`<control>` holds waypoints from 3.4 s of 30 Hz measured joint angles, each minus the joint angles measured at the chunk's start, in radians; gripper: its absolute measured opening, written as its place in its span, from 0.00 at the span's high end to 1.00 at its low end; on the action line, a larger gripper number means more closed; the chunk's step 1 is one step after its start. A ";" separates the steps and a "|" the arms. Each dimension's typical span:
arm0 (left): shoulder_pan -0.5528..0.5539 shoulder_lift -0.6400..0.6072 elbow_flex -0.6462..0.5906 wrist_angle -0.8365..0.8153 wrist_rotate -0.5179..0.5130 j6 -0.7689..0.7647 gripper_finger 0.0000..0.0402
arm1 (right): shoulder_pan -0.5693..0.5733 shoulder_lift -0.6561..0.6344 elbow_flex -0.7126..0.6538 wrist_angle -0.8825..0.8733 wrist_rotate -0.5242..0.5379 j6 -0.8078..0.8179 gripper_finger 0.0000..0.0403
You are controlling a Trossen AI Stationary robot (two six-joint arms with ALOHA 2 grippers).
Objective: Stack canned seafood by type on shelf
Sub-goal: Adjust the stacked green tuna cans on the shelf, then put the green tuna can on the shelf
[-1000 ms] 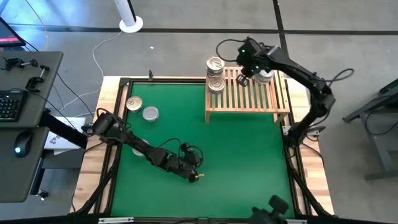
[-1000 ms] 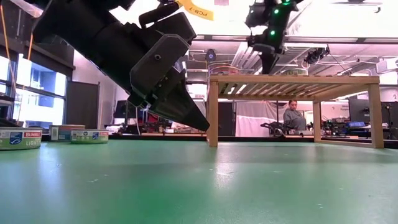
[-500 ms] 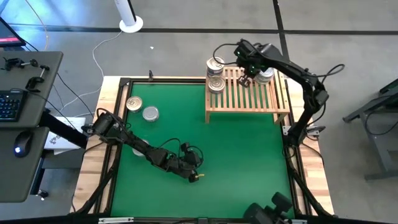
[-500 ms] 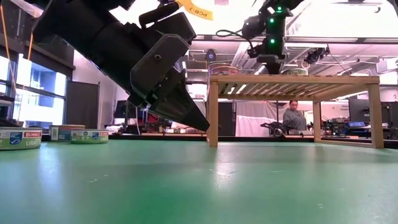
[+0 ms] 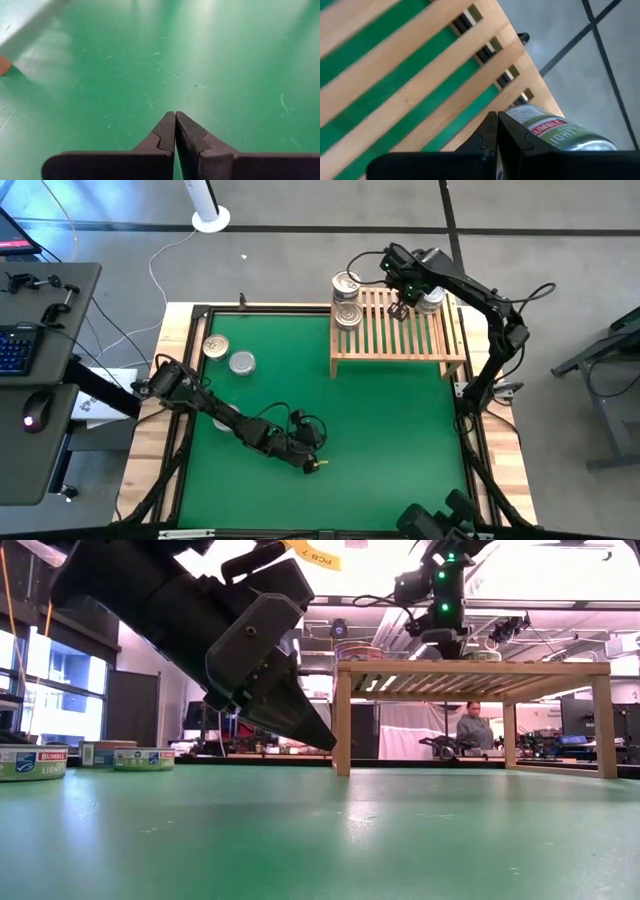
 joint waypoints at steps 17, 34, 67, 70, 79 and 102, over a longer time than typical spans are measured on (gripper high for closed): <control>0.000 0.000 0.000 0.000 0.000 0.000 1.00 | -0.036 0.000 0.000 -0.081 0.031 0.019 1.00; 0.000 0.000 0.000 0.000 0.000 0.000 1.00 | -0.082 -0.001 -0.001 -0.151 0.061 0.067 1.00; -0.003 0.000 0.000 0.000 0.000 -0.001 1.00 | -0.101 -0.001 -0.001 -0.149 0.084 0.060 1.00; -0.006 0.000 0.000 0.000 -0.001 -0.001 1.00 | -0.101 -0.001 -0.001 -0.149 0.101 0.060 1.00; -0.006 0.000 0.000 0.000 -0.001 -0.002 1.00 | -0.096 -0.006 -0.001 -0.137 0.097 0.046 1.00; -0.008 0.000 0.000 0.001 -0.005 -0.020 1.00 | 0.312 -0.559 -0.499 0.753 -0.390 0.004 1.00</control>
